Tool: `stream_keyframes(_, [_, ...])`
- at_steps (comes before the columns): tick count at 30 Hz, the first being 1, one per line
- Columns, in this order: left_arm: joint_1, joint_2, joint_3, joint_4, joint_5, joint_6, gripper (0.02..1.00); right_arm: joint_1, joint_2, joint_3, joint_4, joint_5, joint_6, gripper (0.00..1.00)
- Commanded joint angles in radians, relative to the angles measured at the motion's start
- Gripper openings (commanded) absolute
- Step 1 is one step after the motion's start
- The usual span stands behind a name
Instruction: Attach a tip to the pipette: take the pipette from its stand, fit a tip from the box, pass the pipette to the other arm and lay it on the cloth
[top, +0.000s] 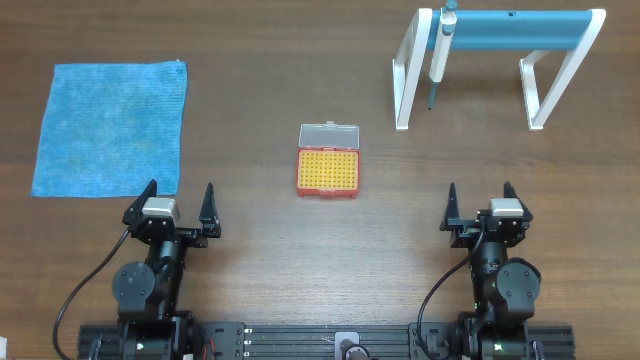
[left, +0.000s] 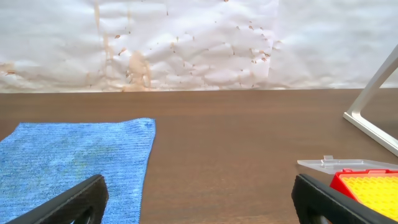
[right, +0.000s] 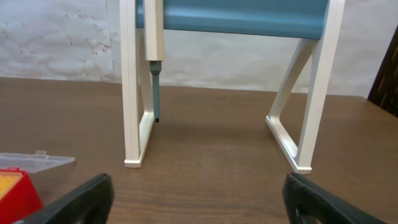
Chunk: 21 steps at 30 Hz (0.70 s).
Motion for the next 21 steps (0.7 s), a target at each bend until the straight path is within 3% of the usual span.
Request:
stream_keyframes(1, [-0.001, -0.005, -0.003, -0.005, -0.01, 0.003, 0.952, -0.003, 0.046, -0.009, 0.002, -0.008, 0.04, 0.932])
stream_keyframes(4, [-0.001, -0.005, -0.003, -0.005, -0.01, 0.002, 0.952, -0.003, 0.191, 0.019, 0.036, -0.006, 0.04, 0.95])
stream_keyframes(11, [-0.001, -0.005, -0.003, -0.005, -0.01, 0.003, 0.952, -0.002, 0.588, 0.159, 0.436, -0.093, 0.04, 0.947])
stream_keyframes(17, [-0.001, -0.005, -0.003, -0.005, -0.01, 0.003, 0.952, 0.05, 0.956, 0.363, 0.571, -0.093, 0.059, 0.95])
stream_keyframes(21, [-0.001, -0.005, -0.003, -0.005, -0.01, 0.002, 0.954, 0.079, 1.169, 0.436, 0.763, -0.092, 0.058, 0.947])
